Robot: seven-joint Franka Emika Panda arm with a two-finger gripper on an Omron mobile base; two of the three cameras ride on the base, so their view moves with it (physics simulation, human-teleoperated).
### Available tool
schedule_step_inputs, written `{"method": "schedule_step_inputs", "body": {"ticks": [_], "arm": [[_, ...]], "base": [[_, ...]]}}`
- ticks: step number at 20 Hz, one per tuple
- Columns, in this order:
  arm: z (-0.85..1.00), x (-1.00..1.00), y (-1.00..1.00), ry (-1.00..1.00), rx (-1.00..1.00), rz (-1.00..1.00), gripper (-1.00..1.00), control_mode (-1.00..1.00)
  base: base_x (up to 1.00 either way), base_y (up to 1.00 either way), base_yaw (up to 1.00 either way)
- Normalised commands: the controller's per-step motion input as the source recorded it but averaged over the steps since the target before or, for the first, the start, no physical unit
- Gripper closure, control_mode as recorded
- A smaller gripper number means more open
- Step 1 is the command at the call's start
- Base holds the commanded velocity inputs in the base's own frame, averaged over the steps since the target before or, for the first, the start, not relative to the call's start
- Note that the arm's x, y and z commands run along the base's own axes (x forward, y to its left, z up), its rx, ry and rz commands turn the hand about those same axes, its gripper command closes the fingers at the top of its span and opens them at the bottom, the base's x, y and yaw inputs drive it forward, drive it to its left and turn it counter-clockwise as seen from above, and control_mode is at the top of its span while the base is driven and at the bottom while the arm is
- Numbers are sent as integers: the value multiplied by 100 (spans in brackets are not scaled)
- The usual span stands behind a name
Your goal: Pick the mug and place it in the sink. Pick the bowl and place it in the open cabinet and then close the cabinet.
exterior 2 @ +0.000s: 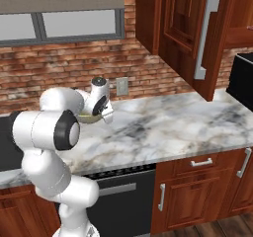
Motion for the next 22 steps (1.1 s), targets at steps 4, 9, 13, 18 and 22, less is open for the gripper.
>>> {"method": "schedule_step_inputs", "body": {"ticks": [4, 9, 13, 18, 22], "arm": [[100, -74, -12, 13, 7, -46, 100, -100], [100, -60, -11, 25, 2, -42, 100, -100], [99, -51, -3, 34, 2, -29, 100, -100], [73, -71, -14, 28, 2, -12, 100, -100], [34, -92, -19, 2, 1, 0, 100, -100]], "base": [[0, 0, 0], [0, 0, 0], [0, 0, 0], [0, 0, 0], [0, 0, 0]]}}
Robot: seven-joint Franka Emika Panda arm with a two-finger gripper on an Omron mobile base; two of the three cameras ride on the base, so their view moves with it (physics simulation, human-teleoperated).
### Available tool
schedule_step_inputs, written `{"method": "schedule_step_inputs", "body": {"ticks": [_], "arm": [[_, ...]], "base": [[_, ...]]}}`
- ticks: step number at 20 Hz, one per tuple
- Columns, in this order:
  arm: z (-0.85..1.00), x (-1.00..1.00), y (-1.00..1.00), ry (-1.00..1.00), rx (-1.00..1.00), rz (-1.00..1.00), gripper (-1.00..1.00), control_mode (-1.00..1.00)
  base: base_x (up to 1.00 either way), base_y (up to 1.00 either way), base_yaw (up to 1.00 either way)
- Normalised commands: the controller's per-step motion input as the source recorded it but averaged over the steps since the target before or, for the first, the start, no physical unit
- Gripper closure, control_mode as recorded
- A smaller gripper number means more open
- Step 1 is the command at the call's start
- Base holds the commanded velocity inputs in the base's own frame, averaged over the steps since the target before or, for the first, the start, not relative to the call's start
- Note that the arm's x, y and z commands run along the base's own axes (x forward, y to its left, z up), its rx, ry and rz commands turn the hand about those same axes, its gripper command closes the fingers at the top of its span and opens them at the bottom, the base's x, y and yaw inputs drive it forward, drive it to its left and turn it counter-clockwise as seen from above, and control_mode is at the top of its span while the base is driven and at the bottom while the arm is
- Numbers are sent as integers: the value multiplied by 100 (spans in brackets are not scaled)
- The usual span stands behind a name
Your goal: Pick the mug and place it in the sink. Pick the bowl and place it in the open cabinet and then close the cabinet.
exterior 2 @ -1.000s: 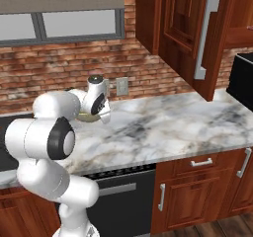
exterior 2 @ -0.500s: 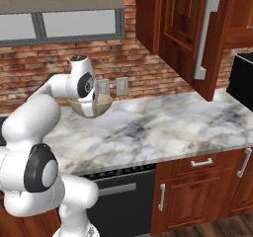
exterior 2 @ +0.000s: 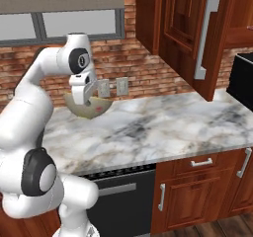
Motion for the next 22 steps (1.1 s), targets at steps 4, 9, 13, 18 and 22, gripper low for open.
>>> {"method": "schedule_step_inputs", "body": {"ticks": [4, 9, 13, 18, 22], "arm": [[28, -100, -3, -19, 0, 0, 100, -100], [32, -100, 0, -38, 0, 0, 100, -100], [52, -54, -4, -26, 0, 0, 100, -100], [60, -20, -8, -1, 0, 0, 100, -100], [60, -39, -13, 0, 0, -5, 100, -100]], "base": [[0, 0, 0], [0, 0, 0], [0, 0, 0], [0, 0, 0], [0, 0, 0]]}}
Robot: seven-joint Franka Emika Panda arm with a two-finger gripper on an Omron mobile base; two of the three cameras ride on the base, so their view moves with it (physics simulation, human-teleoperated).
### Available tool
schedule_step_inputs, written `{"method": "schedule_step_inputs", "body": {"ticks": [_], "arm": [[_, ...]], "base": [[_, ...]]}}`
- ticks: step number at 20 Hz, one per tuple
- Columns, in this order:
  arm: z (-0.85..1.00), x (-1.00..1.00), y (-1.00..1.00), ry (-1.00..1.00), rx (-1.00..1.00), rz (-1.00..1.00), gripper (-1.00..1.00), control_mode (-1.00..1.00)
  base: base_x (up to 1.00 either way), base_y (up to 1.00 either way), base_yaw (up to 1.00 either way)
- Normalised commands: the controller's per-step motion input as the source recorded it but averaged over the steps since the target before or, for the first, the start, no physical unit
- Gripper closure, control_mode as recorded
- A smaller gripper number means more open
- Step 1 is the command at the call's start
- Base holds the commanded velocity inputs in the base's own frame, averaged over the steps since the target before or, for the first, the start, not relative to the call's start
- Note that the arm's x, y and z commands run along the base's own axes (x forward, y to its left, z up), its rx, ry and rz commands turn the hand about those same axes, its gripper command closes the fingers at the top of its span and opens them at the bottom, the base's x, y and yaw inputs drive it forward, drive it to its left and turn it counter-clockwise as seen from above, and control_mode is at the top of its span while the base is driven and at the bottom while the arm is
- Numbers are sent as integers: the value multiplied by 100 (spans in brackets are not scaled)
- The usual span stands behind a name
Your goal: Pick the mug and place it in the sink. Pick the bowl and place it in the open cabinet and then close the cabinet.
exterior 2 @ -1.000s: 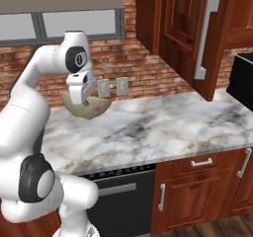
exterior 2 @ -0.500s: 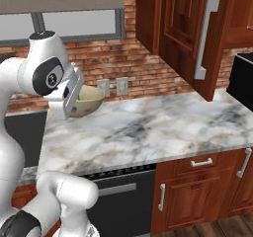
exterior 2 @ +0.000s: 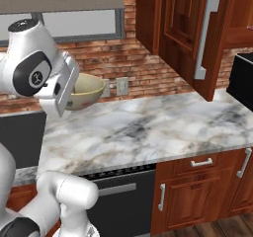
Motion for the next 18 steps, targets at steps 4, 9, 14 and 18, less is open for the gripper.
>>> {"method": "schedule_step_inputs", "body": {"ticks": [4, 9, 14, 18], "arm": [[33, -43, -3, -3, 0, -7, 100, -100], [9, -58, -5, -6, 0, -8, 100, 100], [0, 0, 0, 0, 0, 0, 100, 100], [0, 0, 0, 0, 0, 0, 100, 100]], "base": [[0, 0, 0], [-20, -1, -2], [-100, -1, -7], [-96, 0, 0]]}}
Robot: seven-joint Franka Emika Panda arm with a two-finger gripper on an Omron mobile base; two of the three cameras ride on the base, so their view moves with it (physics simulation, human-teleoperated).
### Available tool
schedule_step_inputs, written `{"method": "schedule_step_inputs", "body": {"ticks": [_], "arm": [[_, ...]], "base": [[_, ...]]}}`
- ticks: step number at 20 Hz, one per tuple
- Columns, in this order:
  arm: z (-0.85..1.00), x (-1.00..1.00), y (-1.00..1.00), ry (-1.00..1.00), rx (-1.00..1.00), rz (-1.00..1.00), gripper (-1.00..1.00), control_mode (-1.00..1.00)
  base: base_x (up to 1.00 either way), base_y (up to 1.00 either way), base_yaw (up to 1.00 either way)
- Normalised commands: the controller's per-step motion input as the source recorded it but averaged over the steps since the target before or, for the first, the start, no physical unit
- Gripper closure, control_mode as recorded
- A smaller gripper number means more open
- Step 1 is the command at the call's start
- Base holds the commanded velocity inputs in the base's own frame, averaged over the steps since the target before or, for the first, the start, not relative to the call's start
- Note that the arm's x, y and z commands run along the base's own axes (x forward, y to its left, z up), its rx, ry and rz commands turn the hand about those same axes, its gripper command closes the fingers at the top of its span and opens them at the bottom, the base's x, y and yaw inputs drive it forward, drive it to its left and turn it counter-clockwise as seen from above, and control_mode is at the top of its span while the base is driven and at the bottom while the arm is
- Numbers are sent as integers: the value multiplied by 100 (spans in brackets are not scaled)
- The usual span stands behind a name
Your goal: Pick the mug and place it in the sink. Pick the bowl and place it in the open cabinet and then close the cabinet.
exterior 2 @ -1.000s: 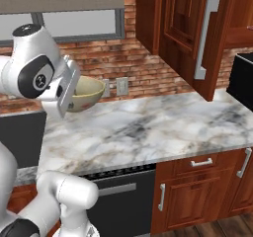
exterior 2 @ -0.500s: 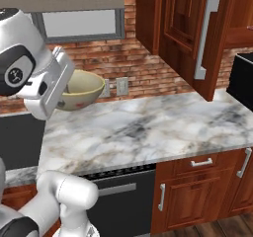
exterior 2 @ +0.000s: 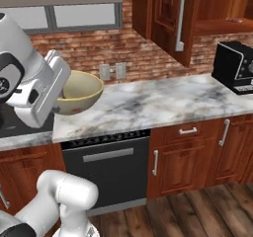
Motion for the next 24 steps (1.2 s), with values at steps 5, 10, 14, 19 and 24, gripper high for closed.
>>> {"method": "schedule_step_inputs", "body": {"ticks": [5, 10, 14, 19, 24], "arm": [[0, 0, 0, 0, 0, 0, 100, 100], [0, 0, 0, 0, 0, 0, 100, 100], [0, 0, 0, 0, 0, 0, 100, 100], [0, 0, 0, 0, 0, 0, 100, 100], [0, 0, 0, 0, 0, 0, 100, 100]], "base": [[-66, -10, 4], [-12, -67, 33], [0, -76, 63], [-1, -80, 66], [0, -98, 34]]}}
